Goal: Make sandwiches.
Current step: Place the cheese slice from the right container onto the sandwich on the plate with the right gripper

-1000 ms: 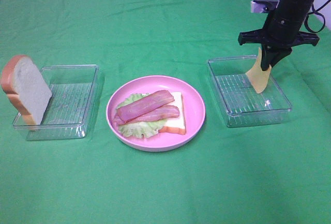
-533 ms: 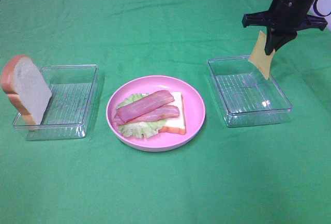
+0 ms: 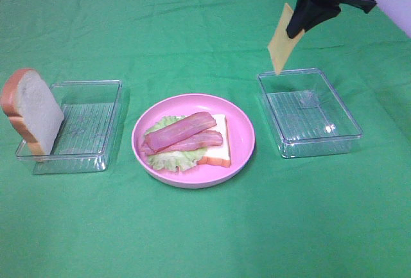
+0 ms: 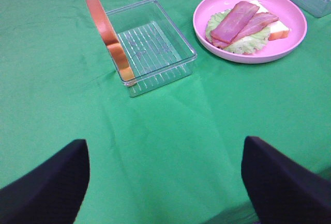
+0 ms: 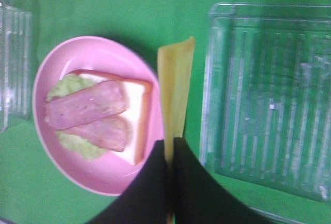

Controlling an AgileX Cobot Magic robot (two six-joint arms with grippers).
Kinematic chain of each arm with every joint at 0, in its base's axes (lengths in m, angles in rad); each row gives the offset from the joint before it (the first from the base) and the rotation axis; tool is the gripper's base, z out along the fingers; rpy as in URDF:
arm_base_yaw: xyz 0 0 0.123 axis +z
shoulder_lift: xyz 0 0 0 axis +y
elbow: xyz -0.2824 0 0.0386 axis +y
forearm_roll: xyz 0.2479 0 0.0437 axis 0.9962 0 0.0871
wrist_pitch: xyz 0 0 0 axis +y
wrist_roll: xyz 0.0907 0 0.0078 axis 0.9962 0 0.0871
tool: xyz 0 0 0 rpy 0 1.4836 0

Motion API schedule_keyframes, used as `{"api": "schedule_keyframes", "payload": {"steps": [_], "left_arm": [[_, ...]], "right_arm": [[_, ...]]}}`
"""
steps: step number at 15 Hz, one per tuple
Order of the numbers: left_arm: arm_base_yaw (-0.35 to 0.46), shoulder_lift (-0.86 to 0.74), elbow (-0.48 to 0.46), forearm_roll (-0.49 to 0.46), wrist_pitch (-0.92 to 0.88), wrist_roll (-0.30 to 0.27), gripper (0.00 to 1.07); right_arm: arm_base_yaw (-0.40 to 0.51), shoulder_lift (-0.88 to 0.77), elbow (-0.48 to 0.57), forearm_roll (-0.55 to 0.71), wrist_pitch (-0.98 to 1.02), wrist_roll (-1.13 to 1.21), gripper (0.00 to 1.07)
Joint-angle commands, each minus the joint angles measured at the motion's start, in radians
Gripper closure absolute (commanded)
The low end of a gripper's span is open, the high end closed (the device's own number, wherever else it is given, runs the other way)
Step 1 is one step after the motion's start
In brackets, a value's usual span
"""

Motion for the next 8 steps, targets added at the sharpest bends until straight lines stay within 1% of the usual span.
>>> {"api": "schedule_keyframes", "payload": {"steps": [1,2,3,5,7,8], "left_arm": [[-0.003,-0.007,0.001,0.0,-0.013,-0.003,0.3],[-0.003,-0.007,0.001,0.0,-0.013,-0.003,0.3],[-0.003,-0.007,0.001,0.0,-0.013,-0.003,0.3],[-0.003,-0.007,0.001,0.0,-0.013,-0.003,0.3],[-0.003,-0.007,0.001,0.0,-0.013,-0.003,0.3],[-0.003,-0.007,0.001,0.0,-0.013,-0.003,0.3]], "right_arm": [[0.118,-0.015,0.053,0.146,-0.027,-0.058,1.07],[0.176,-0.015,0.138,0.261,-0.09,-0.112,1.07],[0.196,-0.015,0.17,0.313,-0.119,-0.144,1.07],[0.246,-0.015,0.284,0.458,-0.216,-0.241,1.07],[0.269,-0.013,0.393,0.596,-0.305,-0.325,1.07],[0.269,-0.01,0.418,0.631,-0.322,-0.348,1.07]]}}
